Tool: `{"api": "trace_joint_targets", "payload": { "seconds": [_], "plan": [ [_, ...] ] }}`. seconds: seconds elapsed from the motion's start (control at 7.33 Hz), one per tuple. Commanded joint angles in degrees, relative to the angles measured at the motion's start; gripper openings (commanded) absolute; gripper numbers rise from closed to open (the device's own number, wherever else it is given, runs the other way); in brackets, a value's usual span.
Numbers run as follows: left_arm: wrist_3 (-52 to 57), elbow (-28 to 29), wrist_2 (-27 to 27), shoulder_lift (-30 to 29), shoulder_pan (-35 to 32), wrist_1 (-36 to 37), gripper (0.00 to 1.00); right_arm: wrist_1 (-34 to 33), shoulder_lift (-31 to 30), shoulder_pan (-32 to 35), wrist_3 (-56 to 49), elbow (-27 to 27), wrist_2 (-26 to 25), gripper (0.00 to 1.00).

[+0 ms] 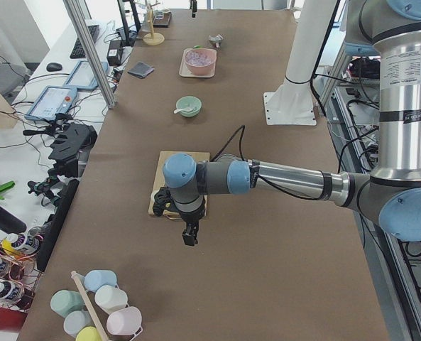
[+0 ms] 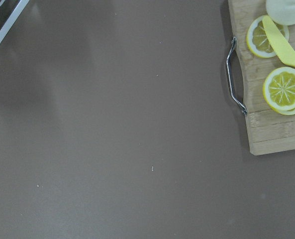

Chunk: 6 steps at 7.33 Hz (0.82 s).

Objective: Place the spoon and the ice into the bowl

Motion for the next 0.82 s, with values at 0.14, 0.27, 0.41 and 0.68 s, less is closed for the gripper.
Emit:
{"api": "trace_joint_targets", "payload": {
  "seconds": [0.14,0.27,0.41,0.68],
  "plan": [
    [0.27,-0.17,0.04,0.05,0.0,-0.1,0.99,0.15,-19.6,5.01,-7.22,8.65,0.13,1.0],
    [0.27,0.01,-0.14,0.05,0.0,-0.53,0.99,-0.02,-21.83,5.19,-7.13,8.52,0.14,1.0],
    [0.27,-0.51,-0.23,0.13,0.0,-0.45,0.99,0.23,-22.47,7.19,-7.48,5.3,-0.3,1.0],
    [0.27,-0.52,-0.23,-0.04,0.0,-0.45,0.99,2.43,-22.56,10.27,-17.19,3.25,0.22,1.0]
  ]
}}
